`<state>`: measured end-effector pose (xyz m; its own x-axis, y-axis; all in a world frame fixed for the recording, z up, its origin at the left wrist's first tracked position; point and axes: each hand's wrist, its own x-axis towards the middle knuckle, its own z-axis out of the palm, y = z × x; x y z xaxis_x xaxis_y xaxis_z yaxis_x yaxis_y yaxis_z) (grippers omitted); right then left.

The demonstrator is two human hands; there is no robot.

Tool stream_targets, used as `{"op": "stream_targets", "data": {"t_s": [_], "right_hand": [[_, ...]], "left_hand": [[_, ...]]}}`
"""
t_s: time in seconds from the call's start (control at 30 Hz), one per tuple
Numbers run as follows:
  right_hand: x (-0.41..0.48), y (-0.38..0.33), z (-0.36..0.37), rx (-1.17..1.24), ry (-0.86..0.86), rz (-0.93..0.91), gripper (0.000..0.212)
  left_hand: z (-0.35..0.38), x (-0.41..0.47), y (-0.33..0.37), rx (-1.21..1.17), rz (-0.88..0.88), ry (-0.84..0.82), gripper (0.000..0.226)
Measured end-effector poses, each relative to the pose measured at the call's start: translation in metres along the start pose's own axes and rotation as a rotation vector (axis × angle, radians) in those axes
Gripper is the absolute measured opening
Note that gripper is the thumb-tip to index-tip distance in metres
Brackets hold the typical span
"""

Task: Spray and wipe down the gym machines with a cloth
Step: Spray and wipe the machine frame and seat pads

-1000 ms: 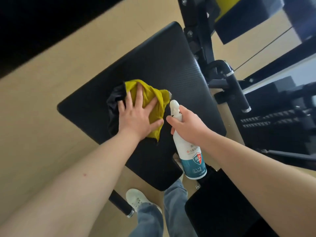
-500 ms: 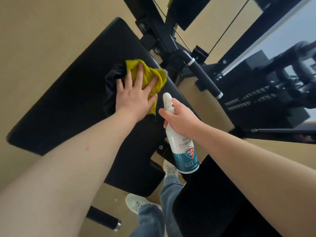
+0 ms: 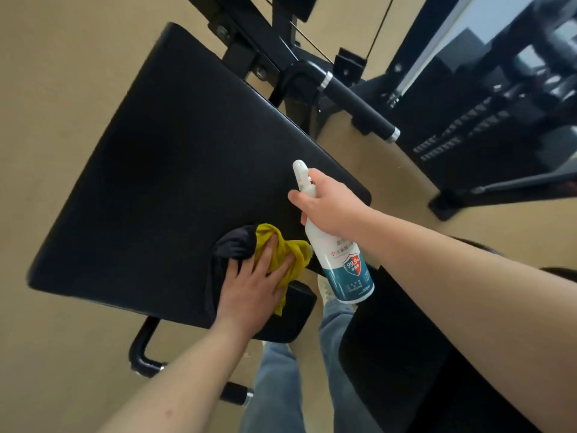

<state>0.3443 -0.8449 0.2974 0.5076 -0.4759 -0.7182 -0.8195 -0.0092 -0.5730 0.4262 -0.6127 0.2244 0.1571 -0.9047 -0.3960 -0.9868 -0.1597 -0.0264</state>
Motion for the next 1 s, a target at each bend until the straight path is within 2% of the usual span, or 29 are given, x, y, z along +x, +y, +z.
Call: {"op": "stream_targets", "data": {"t_s": [0.1,0.3,0.4,0.57,0.73,0.83,1.0], "right_hand": [[-0.008,0.01,0.019,0.122,0.046,0.039,0.049],[-0.038,0.03,0.053,0.283,0.188,0.088,0.018],[-0.058,0.036,0.062,0.306,0.217,0.109,0.017],[-0.096,0.041,0.087,0.334,0.212,0.131,0.012],[-0.126,0.051,0.115,0.358,0.103,0.135,0.026],[-0.131,0.057,0.131,0.322,0.123,0.146,0.035],[-0.153,0.078,0.155,0.529,0.206,0.174,0.014]], "left_hand": [[0.001,0.003,-0.008,0.02,0.044,-0.009,0.074],[-0.04,0.075,-0.016,0.066,0.002,-0.035,0.068],[-0.049,0.091,-0.018,0.109,0.019,-0.019,0.066],[-0.029,0.043,-0.033,0.111,0.098,-0.016,0.062],[-0.005,-0.031,-0.045,0.132,0.11,-0.085,0.072],[0.008,-0.059,-0.041,0.131,0.11,-0.123,0.075],[0.032,-0.08,0.017,0.005,0.003,-0.168,0.072]]}}
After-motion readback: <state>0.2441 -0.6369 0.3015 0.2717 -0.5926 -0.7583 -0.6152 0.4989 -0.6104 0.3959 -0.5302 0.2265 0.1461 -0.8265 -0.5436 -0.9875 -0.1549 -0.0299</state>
